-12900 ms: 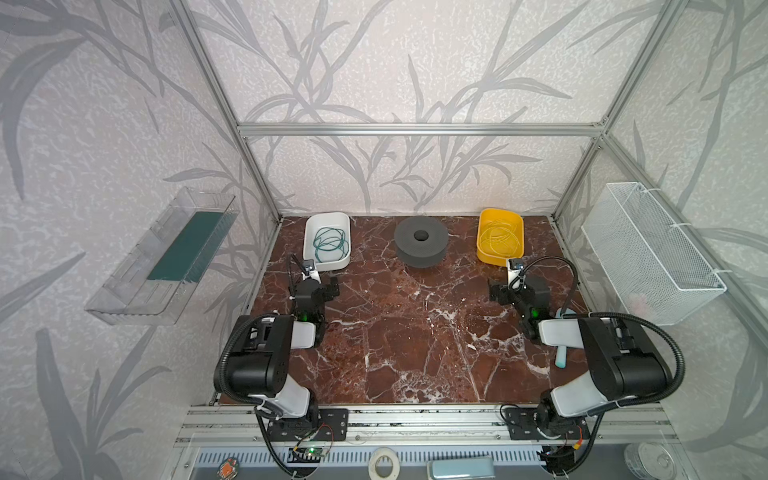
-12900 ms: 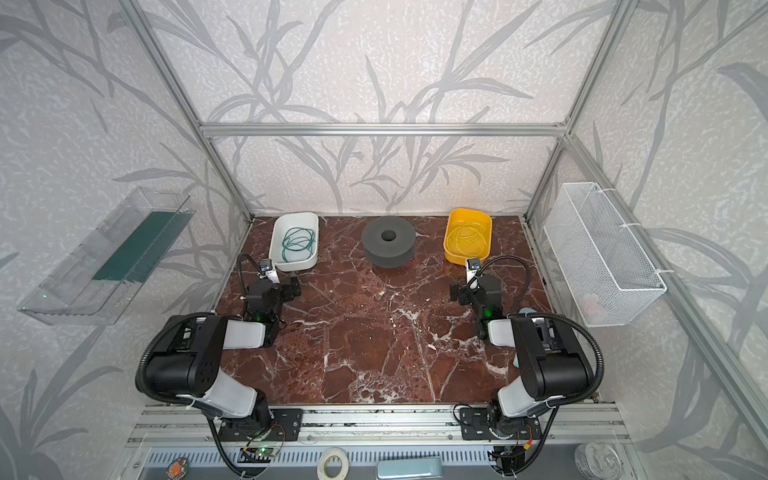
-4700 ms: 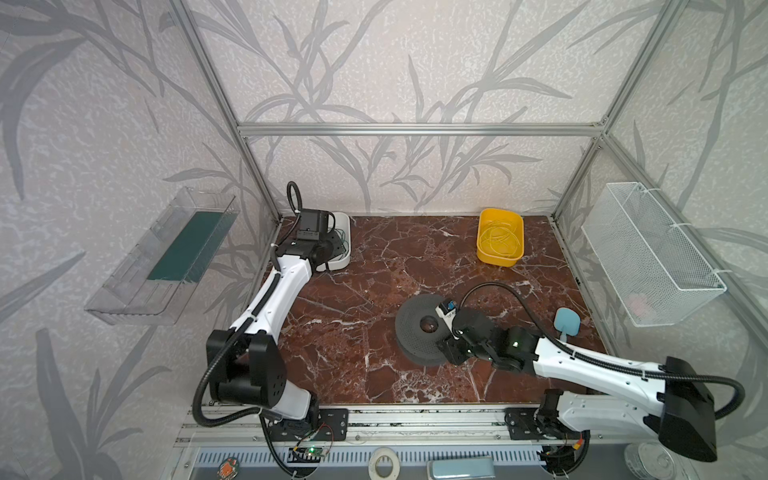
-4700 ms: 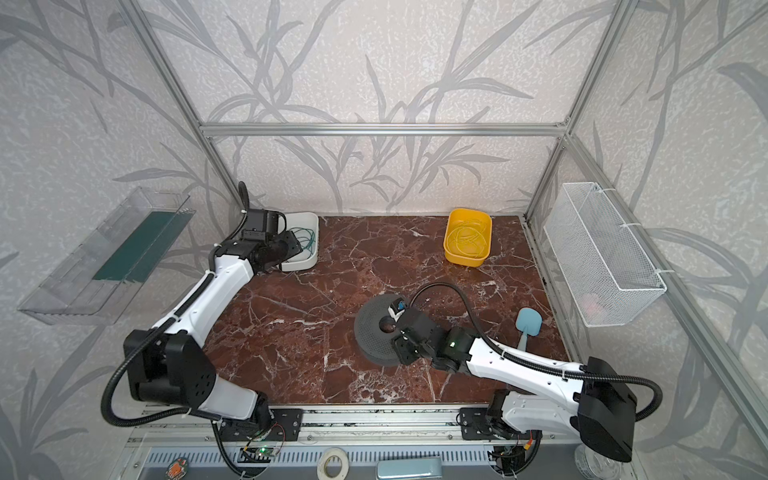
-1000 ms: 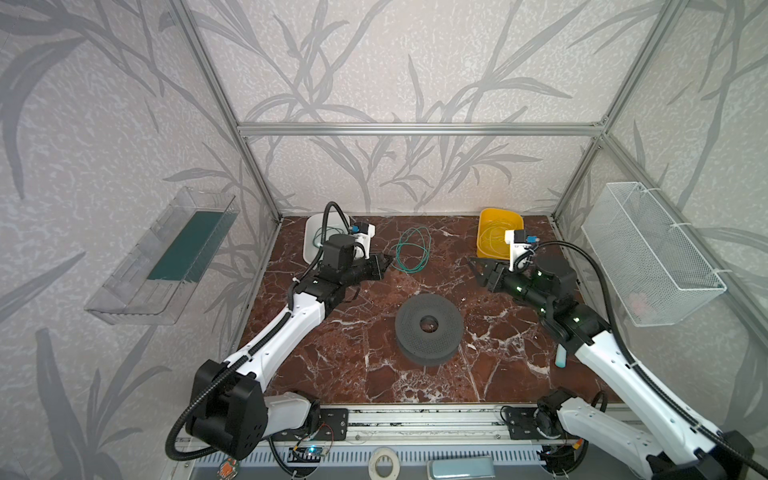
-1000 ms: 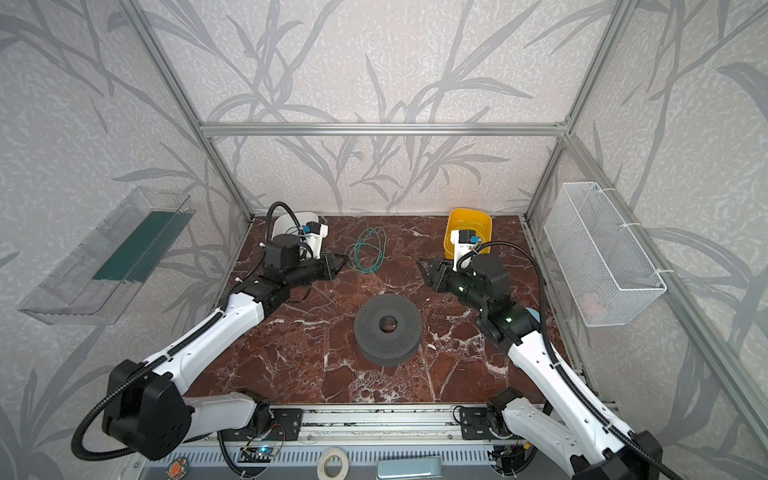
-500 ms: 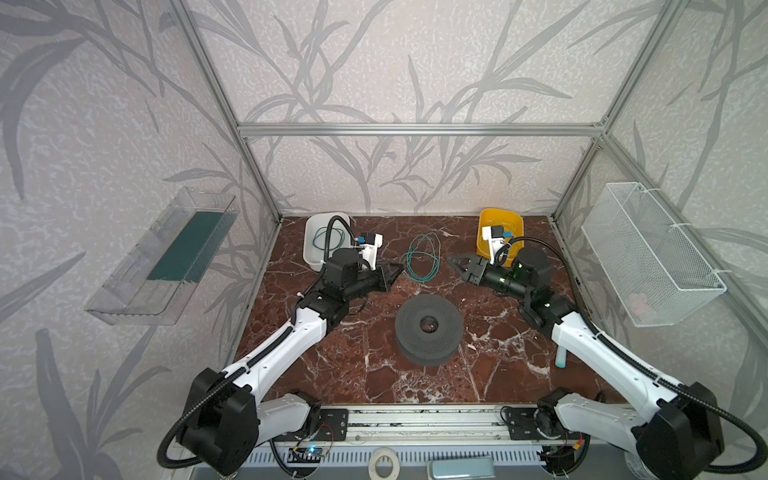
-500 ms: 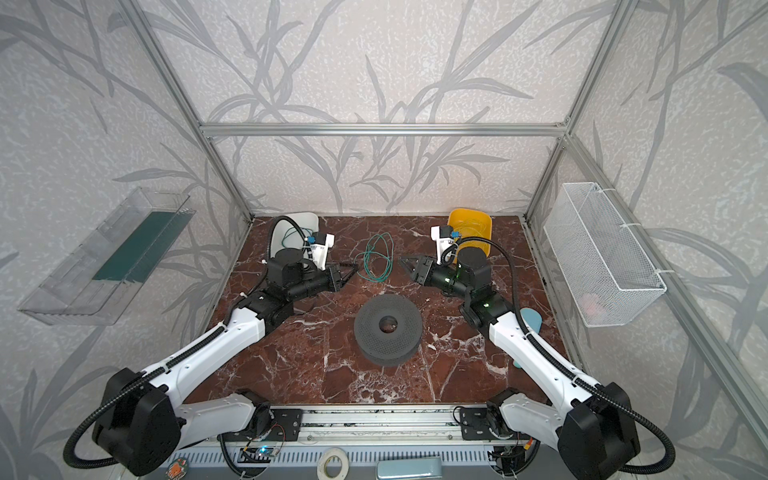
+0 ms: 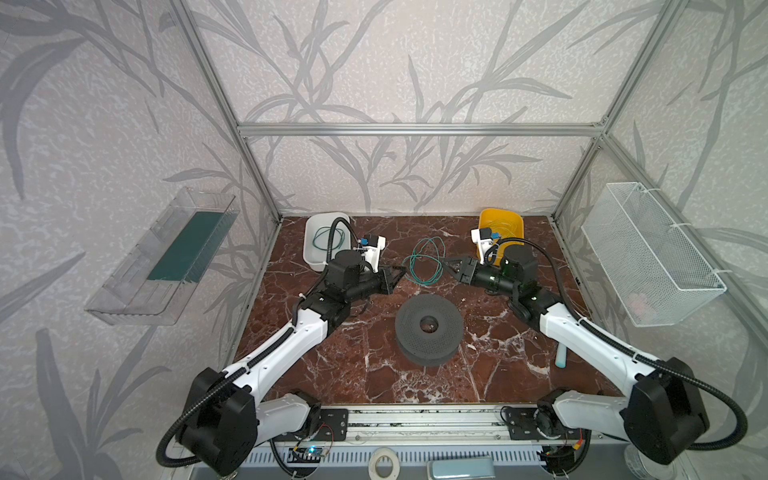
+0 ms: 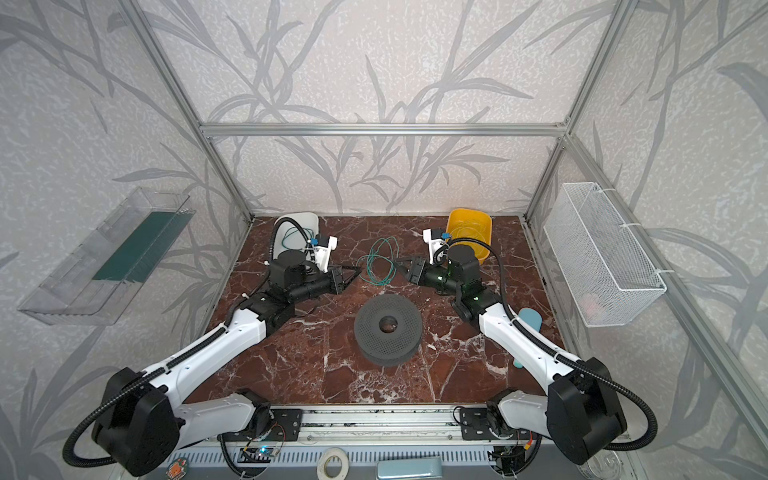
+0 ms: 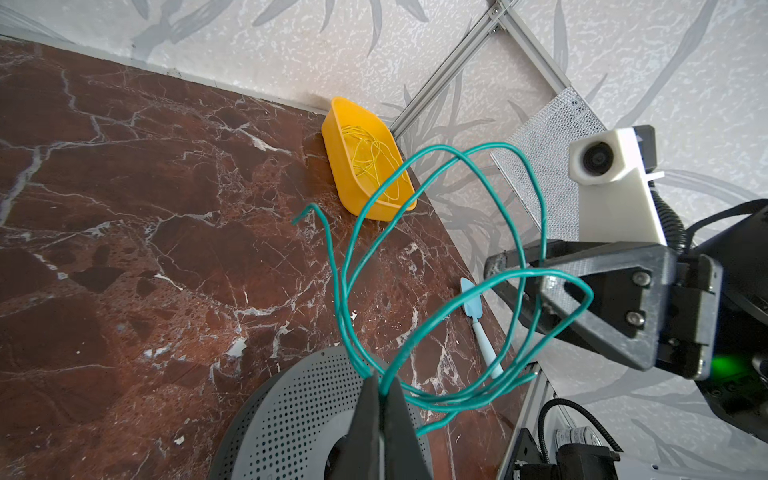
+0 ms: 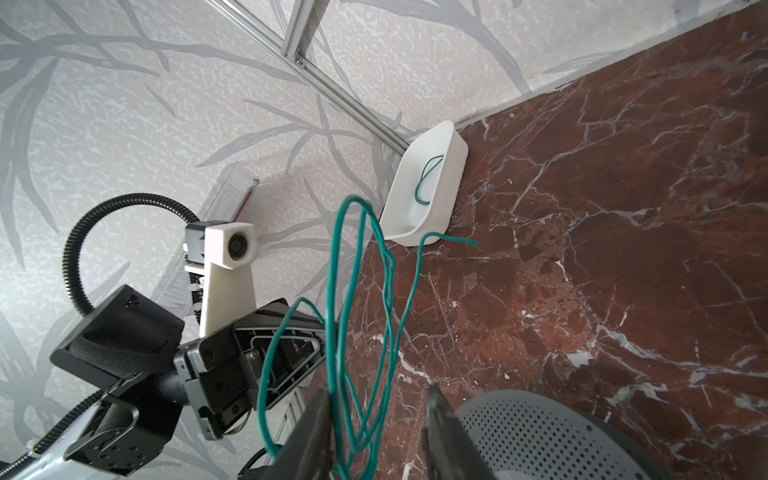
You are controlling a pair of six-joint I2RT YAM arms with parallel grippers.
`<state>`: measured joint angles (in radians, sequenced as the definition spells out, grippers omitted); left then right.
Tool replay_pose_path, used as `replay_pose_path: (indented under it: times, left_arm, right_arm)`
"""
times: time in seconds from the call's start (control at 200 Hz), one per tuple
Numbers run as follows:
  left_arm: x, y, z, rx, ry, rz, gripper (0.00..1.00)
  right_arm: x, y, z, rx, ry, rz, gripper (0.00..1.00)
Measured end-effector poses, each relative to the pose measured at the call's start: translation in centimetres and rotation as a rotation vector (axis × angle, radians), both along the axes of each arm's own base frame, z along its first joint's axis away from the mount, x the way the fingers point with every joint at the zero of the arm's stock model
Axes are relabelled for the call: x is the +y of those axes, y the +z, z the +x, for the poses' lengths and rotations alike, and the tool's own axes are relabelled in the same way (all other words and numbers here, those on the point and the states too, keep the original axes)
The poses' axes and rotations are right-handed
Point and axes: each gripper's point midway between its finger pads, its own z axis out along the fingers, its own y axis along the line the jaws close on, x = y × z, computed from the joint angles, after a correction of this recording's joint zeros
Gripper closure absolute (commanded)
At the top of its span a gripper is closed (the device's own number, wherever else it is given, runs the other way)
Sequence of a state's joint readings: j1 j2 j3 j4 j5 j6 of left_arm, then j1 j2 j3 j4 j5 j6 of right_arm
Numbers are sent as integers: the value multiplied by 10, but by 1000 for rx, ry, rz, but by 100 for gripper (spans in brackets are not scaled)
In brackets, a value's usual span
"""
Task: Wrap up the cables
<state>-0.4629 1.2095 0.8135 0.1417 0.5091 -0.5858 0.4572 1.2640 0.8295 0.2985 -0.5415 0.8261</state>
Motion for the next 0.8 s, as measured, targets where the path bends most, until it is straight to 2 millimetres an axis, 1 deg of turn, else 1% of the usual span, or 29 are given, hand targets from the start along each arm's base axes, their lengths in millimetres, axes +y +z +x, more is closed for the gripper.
replay_pose_path:
  times: [0.04, 0.09, 0.165, 0.235, 0.31, 0.44, 0.55, 0.665, 0.799]
  left_arm:
    - [0, 0, 0, 1, 0, 1, 100]
    - [0, -1, 0, 2, -1, 3, 100]
    - [0, -2, -1, 5, -1, 4, 100]
    - [0, -1, -1, 5, -3, 4, 100]
    - [-1, -1, -1, 5, -5, 4, 100]
    - [0, -1, -1, 3, -3, 5, 100]
    - [2, 3, -2, -13, 7, 8, 100]
    - [11, 13, -6, -49, 40, 12, 100]
    - [23, 26, -10, -95, 86, 24, 100]
  right_arm:
    - [1, -1, 1, 1, 0, 1, 68]
    - [1, -1, 2, -1, 1, 4, 75]
    - [2, 1, 3, 0, 1, 13, 82]
    - [3, 4, 4, -6, 1, 18, 92]
    - [4, 8, 6, -14, 0, 21, 100]
    - [1, 9, 9, -23, -21, 12, 100]
    - [-7, 12, 11, -39, -73, -9, 100]
    - [-25, 22, 9, -74, -135, -22, 100]
    - [-54, 30, 12, -101, -225, -31, 100]
